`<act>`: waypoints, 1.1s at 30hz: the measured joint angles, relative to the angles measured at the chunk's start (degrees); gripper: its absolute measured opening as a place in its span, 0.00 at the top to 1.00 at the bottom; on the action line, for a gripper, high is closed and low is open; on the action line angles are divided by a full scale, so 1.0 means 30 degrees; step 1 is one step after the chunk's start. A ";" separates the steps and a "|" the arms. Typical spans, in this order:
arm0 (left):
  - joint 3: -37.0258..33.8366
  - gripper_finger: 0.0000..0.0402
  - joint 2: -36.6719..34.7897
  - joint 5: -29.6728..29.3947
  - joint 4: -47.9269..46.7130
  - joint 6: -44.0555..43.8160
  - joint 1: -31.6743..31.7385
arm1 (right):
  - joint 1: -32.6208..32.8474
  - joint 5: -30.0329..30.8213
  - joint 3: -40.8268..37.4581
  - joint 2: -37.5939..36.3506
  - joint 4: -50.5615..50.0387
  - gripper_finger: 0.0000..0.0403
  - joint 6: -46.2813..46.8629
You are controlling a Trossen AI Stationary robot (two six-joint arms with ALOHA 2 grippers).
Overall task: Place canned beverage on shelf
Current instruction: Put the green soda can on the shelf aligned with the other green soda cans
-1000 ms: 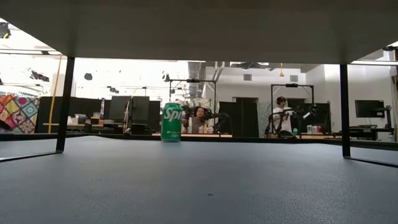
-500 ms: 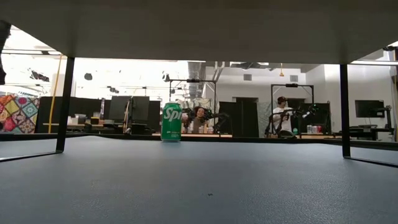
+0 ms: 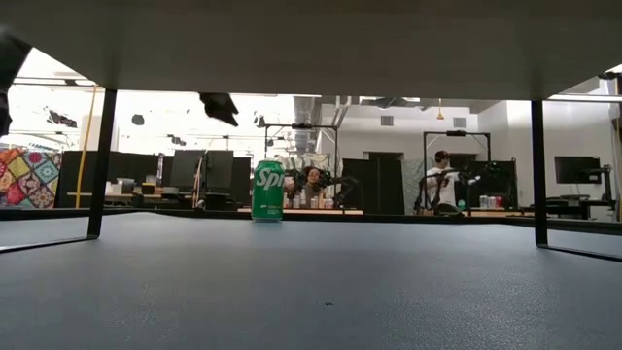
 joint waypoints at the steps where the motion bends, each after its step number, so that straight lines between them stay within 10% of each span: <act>1: -0.0493 0.04 0.0075 -0.0040 0.0293 -0.0014 0.0000 | -0.0084 0.0004 -0.0015 0.0018 -0.0059 0.06 0.0001; 20: -0.9227 0.04 0.0087 -0.0048 0.6070 0.0475 -0.0233 | -0.1399 -0.0054 0.0000 -0.0033 0.0071 0.06 0.0798; 33: -1.0605 0.04 0.0072 0.3016 0.9348 0.1712 -0.0883 | -0.2432 -0.0101 0.0016 0.1278 0.0215 0.06 0.2294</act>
